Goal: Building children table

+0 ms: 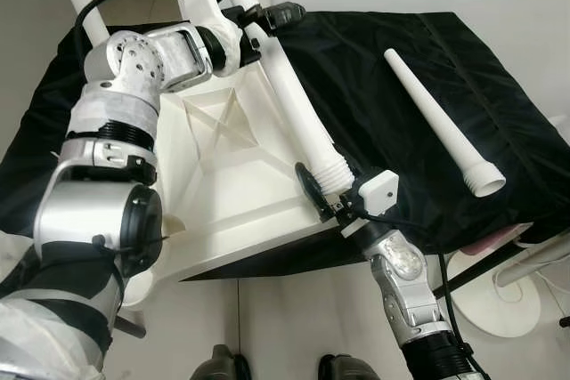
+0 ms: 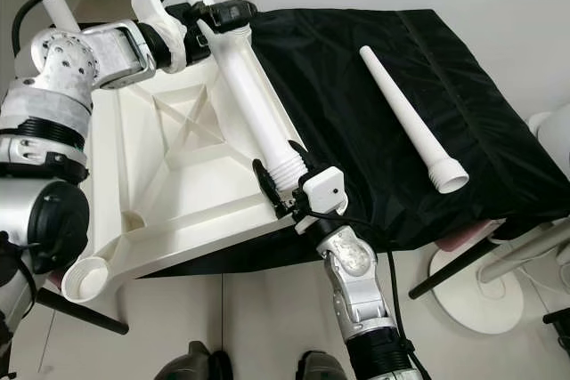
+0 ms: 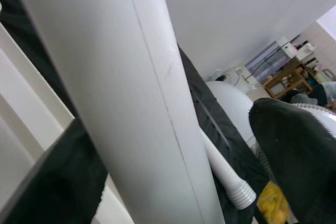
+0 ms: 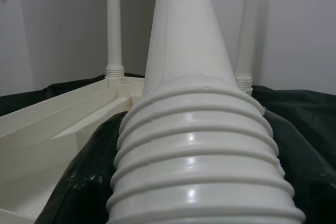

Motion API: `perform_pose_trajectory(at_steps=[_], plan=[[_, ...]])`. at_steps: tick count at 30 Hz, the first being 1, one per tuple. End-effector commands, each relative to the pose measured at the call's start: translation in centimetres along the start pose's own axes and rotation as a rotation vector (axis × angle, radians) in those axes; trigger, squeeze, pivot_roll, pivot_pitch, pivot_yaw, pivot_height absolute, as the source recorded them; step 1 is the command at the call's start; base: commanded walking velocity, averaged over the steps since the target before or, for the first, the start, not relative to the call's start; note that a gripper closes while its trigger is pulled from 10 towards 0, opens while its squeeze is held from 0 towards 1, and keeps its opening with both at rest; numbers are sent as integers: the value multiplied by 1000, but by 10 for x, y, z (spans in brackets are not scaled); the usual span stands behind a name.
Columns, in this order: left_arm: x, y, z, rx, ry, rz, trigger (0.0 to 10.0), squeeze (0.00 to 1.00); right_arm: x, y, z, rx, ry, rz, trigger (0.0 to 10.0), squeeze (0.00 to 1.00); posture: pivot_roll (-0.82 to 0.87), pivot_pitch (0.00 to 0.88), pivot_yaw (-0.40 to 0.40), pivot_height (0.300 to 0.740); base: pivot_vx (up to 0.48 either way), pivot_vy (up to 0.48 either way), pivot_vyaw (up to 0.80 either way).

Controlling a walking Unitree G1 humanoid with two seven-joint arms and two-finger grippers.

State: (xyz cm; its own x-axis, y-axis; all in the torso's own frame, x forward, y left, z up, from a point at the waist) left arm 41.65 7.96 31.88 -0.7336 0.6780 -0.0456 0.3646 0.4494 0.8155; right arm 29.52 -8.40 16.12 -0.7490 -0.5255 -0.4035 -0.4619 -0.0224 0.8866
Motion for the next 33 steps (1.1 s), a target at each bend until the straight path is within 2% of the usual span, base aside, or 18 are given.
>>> perform_pose_trajectory(at_steps=[1,5,6,9,13,14,15,18,19,25,32,33], plan=[[-2,-9,-13,-19,-172,34,4118,0,-3,5,3,9,13,-25,10000,0,-111,60,86,740,0,0,0],[-5,-12,-12,-29,-165,44,4118,0,-4,5,4,8,15,-24,10000,0,-111,60,86,740,0,0,0],[-5,-14,-14,-12,-182,48,0,0,-6,6,3,12,17,-26,10000,0,-111,59,83,740,0,0,0],[-6,-14,-16,0,-190,47,0,0,-8,6,2,13,21,-27,10000,0,-105,58,81,740,0,0,0],[-8,-10,-12,-24,-158,32,0,0,-8,5,-1,6,13,-22,10000,0,-96,57,84,740,0,0,0],[-8,-7,-12,-32,-154,25,0,0,-8,4,-3,-23,1,-16,10000,1000,-91,57,79,740,0,0,0],[-8,-5,-13,-35,-153,21,0,0,-7,3,-4,-57,-3,-15,10000,1000,-90,56,76,740,0,0,0],[-7,-2,-15,-40,-163,14,0,0,-7,4,-5,-68,-10,-15,10000,1000,-89,57,73,740,0,0,0],[-7,0,-15,-45,-158,13,10000,0,-7,3,-5,-79,-11,-14,10000,1000,-87,57,71,740,0,0,0],[-5,6,-14,-65,-140,2,10000,0,-6,4,-8,-121,-33,-12,10000,1000,-86,56,65,740,0,0,0],[-2,16,-16,-68,-138,-26,10000,0,-6,4,-22,-99,-100,-8,10000,1000,-93,57,59,740,0,0,0],[-1,20,-16,-69,-136,-38,10000,0,-6,4,-24,-94,-107,-8,10000,949,-93,57,59,740,0,0,0]])
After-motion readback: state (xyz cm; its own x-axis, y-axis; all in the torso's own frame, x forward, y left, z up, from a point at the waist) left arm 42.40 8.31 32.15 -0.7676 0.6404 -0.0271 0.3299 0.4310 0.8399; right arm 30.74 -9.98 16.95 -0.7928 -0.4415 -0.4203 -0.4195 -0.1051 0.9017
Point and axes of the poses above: a point about 5 cm out from each wrist's last joint towards the gripper, its own x axis pointing back from the gripper into the wrist, its own y axis along the axis of the wrist's last joint, z = x × y, the point moved 3 cm from there along -x, pointing out of the wrist towards the gripper, and after that the axes turned 4 degrees about x, right-handed, at the moved point
